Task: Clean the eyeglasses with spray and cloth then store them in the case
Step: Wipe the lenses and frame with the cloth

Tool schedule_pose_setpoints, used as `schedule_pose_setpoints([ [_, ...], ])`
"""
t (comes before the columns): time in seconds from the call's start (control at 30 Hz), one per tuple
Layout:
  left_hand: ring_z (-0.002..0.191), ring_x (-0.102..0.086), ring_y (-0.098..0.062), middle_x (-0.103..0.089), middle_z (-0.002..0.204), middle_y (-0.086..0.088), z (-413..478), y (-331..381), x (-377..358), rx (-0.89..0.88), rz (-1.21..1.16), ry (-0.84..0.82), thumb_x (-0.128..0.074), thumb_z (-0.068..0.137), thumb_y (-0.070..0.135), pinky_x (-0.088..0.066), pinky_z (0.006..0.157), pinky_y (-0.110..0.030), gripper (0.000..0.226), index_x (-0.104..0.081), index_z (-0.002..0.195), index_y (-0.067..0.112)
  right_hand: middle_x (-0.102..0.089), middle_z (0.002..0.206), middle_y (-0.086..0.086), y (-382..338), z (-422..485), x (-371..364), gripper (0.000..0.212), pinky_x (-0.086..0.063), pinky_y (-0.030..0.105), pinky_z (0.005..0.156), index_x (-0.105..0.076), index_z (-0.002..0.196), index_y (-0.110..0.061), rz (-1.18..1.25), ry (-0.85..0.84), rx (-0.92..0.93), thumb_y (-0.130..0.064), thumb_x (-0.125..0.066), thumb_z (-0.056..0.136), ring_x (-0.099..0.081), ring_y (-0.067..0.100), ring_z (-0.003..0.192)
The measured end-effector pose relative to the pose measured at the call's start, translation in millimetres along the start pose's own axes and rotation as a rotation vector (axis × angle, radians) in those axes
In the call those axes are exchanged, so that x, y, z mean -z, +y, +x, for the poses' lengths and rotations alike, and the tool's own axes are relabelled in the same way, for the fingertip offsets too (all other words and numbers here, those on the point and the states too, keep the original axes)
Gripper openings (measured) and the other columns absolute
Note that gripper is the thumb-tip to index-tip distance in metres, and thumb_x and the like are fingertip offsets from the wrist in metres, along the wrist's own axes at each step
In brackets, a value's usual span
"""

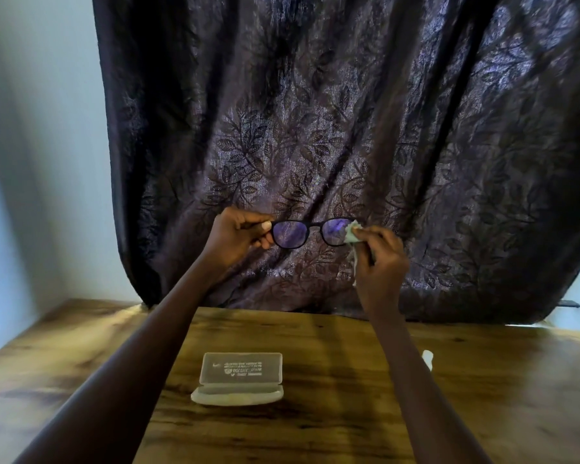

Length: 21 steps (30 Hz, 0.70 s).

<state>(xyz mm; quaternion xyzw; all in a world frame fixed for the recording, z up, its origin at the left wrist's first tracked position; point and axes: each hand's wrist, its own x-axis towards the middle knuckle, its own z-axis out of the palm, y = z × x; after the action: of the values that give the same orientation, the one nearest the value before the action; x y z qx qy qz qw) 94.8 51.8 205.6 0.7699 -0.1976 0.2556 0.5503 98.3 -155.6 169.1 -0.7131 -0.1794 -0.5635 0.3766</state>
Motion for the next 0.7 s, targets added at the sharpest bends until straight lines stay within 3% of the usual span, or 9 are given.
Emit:
schedule_pose_setpoints([
  [0.13,0.043,-0.053,0.001,-0.062,0.044,0.01,2.5,3.7,-6.1,-0.007,-0.017,-0.004,-0.051,0.085,-0.006,-0.043,0.049,-0.011,0.02,-0.063,0.097,0.003,-0.065,0.089,0.022,-11.0,16.1,-3.4,0.02,-0.047,0.03,0.072,-0.068,0.091,0.008,0.019,0.031,0.02,0.015,-0.062,0.073,-0.06,0.036,0.081],
  [0.33,0.041,-0.052,0.003,-0.061,0.042,0.012,2.4,2.1,-3.0,-0.017,0.001,0.01,-0.052,0.084,-0.007,-0.042,0.047,-0.01,0.024,-0.061,0.1,0.01,-0.065,0.088,0.023,-11.2,-12.5,-4.0,0.027,-0.048,0.027,0.073,-0.069,0.091,0.008,0.002,-0.111,0.107,0.021,-0.067,0.067,-0.06,0.036,0.081],
  [0.53,0.042,-0.052,0.002,-0.061,0.043,0.011,1.2,-0.5,-1.9,-0.01,-0.009,0.003,-0.051,0.084,-0.007,-0.042,0.047,-0.01,0.023,-0.061,0.1,0.006,-0.065,0.088,0.024,-7.1,8.5,3.2,0.019,-0.051,0.031,0.07,-0.068,0.089,0.009,0.015,0.016,0.007,0.016,-0.065,0.072,-0.061,0.037,0.078],
  [0.7,0.043,-0.053,0.002,-0.062,0.044,0.01,2.5,4.4,-4.7,-0.02,-0.043,-0.011,-0.05,0.085,-0.007,-0.042,0.048,-0.008,0.019,-0.063,0.096,0.002,-0.065,0.088,0.022,-22.5,8.5,-6.1,0.023,-0.038,0.016,0.074,-0.068,0.089,0.007,0.014,-0.033,0.105,0.018,-0.064,0.069,-0.06,0.034,0.08],
])
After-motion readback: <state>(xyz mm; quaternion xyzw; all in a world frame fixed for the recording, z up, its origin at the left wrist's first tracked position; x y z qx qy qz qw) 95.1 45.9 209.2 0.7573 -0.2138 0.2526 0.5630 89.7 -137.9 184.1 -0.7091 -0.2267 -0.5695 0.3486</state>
